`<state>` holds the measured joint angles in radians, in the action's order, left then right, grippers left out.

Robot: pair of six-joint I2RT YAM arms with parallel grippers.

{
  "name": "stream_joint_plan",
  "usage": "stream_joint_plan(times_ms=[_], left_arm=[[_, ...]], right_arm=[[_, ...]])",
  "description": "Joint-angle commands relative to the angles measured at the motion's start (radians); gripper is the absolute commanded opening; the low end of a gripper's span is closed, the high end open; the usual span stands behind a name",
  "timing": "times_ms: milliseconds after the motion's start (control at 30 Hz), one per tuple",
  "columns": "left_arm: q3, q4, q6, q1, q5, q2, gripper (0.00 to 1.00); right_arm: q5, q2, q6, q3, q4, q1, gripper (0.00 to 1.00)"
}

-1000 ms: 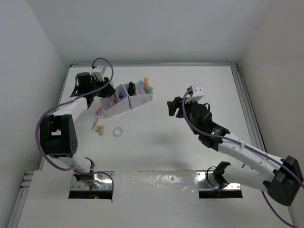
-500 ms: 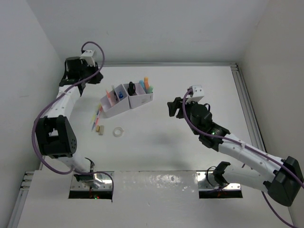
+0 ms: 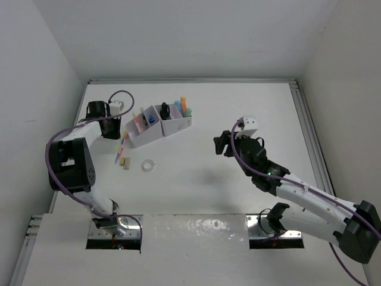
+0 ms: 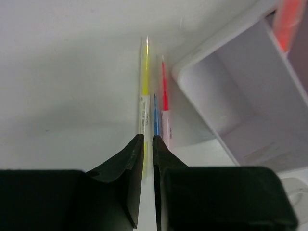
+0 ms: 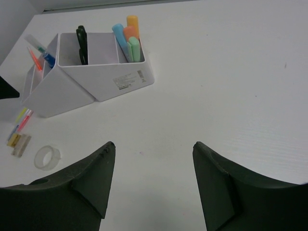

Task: Sort the stationery into containers
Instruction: Pick up the pen from the center of the board.

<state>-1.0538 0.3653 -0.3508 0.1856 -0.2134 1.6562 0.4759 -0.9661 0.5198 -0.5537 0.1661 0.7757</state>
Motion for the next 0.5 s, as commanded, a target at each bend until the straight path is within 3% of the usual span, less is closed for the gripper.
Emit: stream_joint_plan(times_ms=[0, 467], left_arm=[[0.023, -0.066, -0.057, 0.015, 0.046, 0.013, 0.12], [0.026, -0.083, -0.047, 0.018, 0.082, 0.155, 0.13]], right_arm=[[0.044, 0.038, 0.016, 0.020, 0.023, 0.007, 0.65], [0.081, 0.060, 0.016, 0.052, 0.024, 0.005, 0.66]])
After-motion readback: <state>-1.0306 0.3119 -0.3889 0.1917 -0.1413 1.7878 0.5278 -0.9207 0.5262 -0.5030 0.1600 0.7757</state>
